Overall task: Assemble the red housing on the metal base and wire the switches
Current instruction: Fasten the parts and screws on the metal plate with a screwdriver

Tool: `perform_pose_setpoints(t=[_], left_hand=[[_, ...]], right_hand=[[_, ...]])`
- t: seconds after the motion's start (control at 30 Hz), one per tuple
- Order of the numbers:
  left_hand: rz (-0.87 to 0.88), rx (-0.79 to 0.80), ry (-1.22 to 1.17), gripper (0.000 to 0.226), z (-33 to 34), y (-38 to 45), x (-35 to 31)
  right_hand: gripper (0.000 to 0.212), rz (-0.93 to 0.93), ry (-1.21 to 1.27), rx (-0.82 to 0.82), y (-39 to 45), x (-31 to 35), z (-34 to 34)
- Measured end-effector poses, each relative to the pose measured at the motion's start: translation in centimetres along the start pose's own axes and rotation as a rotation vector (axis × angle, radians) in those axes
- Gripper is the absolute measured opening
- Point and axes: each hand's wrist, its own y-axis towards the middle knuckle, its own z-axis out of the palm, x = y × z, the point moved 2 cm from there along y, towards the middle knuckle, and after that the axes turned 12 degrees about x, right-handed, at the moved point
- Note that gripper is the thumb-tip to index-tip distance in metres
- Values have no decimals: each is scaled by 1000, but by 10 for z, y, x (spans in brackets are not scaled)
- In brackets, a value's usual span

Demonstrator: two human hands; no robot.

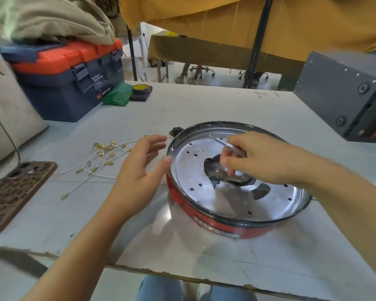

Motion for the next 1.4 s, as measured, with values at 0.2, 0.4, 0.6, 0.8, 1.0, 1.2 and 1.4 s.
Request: perform_pose_setpoints(t=[0.2,0.4,0.6,0.8,1.0,1.2,1.4], left_hand=[[-138,89,-143,32,3,-13,9],[-109,218,-27,44,11,-15,0],[-186,138,480,45,-11,-10,15],[-239,277,772,39,-14,-13,30],[-189,256,717,31,-14,-4,27],[-197,157,654,35,-16,34,28],[-218,161,689,26,-11,55,42]], right_hand=[[45,89,-3,5,14,1,20],[34,152,33,22,10,-14,26],[31,211,65,21,-1,-36,23],[39,219,94,31,-1,-43,22],[33,226,81,68,-1,-47,20],[32,219,69,76,0,-48,20],[31,210,98,76,1,-47,20]])
